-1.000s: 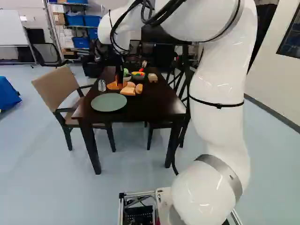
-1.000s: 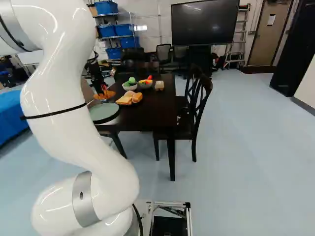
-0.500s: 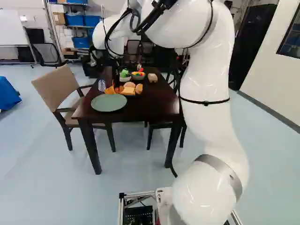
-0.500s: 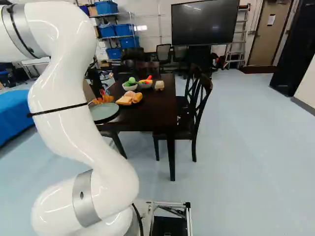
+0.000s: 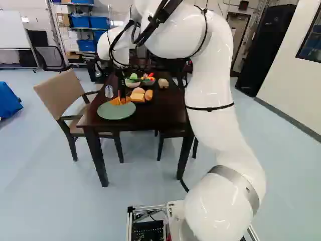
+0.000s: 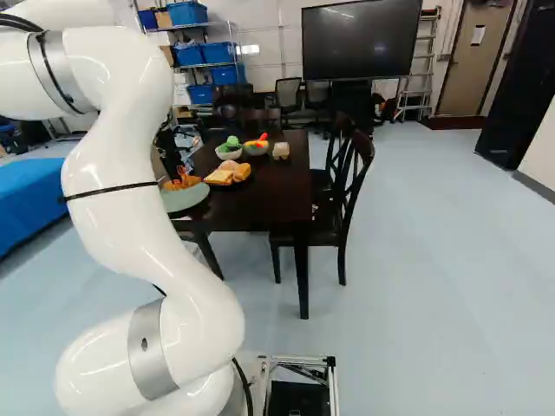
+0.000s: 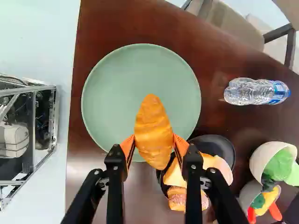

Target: Move the croissant to the empty plate

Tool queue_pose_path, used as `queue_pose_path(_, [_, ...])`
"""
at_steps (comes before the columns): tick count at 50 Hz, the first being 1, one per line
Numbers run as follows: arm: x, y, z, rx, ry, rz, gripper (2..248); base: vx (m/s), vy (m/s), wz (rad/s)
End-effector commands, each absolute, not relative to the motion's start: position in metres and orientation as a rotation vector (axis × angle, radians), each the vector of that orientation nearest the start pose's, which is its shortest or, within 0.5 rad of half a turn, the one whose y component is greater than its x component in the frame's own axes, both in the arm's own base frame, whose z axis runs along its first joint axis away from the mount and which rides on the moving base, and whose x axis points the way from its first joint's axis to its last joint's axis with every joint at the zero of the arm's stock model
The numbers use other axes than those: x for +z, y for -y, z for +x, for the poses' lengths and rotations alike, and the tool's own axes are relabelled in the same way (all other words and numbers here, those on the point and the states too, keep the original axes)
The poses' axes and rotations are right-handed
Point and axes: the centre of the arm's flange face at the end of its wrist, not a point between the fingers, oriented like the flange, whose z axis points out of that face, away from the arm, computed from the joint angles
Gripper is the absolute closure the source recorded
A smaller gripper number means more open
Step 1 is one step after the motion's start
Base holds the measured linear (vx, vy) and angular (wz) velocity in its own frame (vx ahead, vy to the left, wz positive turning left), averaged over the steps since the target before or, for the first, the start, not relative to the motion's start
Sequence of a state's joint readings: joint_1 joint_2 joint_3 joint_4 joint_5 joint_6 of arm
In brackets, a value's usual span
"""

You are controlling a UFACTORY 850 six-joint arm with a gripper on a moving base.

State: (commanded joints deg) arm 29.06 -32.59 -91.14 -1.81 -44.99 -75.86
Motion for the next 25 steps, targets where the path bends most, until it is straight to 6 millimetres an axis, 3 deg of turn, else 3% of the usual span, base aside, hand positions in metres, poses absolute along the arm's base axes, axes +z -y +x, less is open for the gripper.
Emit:
queue_pose_path(19, [0.483, -0.329, 0.596, 0.262, -2.420, 1.821, 117, 0.000, 0.000, 0.000])
queue_pose_path(25, [0.483, -0.329, 0.596, 0.262, -2.420, 1.821, 117, 0.000, 0.000, 0.000])
